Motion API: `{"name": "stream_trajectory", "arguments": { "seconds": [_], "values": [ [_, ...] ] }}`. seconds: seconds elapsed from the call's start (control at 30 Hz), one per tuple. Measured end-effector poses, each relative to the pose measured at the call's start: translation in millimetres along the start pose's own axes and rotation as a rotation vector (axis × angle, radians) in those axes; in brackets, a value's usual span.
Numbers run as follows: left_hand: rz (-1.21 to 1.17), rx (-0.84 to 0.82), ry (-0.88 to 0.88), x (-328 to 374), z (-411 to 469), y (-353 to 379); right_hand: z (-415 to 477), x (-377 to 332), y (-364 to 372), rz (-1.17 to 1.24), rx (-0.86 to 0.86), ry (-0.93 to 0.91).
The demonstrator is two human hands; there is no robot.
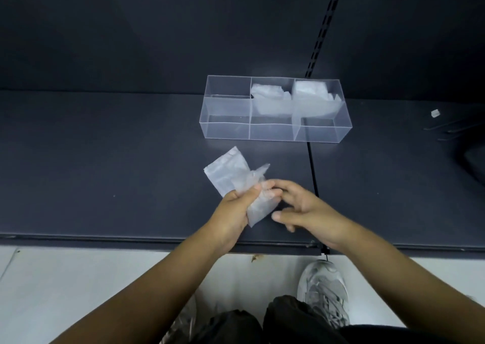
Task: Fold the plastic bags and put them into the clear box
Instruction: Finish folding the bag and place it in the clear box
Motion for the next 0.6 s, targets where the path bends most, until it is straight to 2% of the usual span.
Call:
{"name": "stream_trajectory", "arguments": {
  "seconds": [0.17,0.3,0.43,0.6],
  "values": [
    [-0.150,-0.003,-0.052,-13.0,10.1,-9.0,23.8,14.1,17.8,-0.033,0.246,0.126],
    [-0.218,0.107,-0.104,-18.3,17.6,-16.3,29.5,20.2,23.4,-0.113,0.384,0.212],
    [-0.160,0.291,-0.071,-5.5,33.7,-30.5,28.2,25.3,21.6,-0.215,0.442,0.237],
    [0.026,0.406,-0.005,25.7,57.3,-46.1,27.0,29.1,20.0,-0.207,0.474,0.258]
  ]
}}
Point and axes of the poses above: each hand's wrist, its own z-axis towards the middle knuckle, its own y-axis out of the palm, x = y × z, the point moved 2 cm from there along z, towards the middle knuckle, and after that the axes turned 2 degrees about -z, right-handed, at the moved point
